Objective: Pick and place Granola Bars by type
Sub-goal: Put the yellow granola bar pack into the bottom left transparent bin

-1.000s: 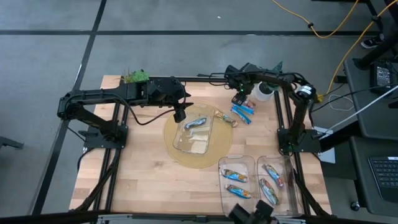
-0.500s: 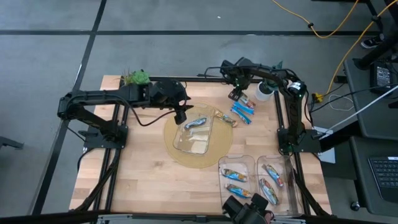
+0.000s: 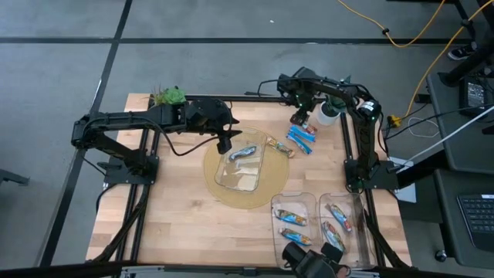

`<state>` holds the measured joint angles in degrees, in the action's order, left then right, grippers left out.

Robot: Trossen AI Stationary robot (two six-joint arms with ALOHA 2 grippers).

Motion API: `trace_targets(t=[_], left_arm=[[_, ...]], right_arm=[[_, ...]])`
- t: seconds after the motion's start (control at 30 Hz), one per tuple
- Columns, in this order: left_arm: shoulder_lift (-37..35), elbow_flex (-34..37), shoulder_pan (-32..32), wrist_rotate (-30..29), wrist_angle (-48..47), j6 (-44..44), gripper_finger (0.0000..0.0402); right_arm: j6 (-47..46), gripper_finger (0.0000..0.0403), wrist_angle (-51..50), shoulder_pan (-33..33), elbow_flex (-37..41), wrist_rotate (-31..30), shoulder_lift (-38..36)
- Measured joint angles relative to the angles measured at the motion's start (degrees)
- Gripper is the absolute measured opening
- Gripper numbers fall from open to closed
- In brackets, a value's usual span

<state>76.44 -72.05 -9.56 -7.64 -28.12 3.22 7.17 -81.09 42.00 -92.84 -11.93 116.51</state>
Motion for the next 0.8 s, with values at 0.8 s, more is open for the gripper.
trace_targets(t=[0.8], left_arm=[[-0.1,0.0,0.0,1.8,-1.7,-0.1,0.0169]], right_arm=[[-7.1,0.0207,-3.8,-3.4,2.2,9.8,0.0]])
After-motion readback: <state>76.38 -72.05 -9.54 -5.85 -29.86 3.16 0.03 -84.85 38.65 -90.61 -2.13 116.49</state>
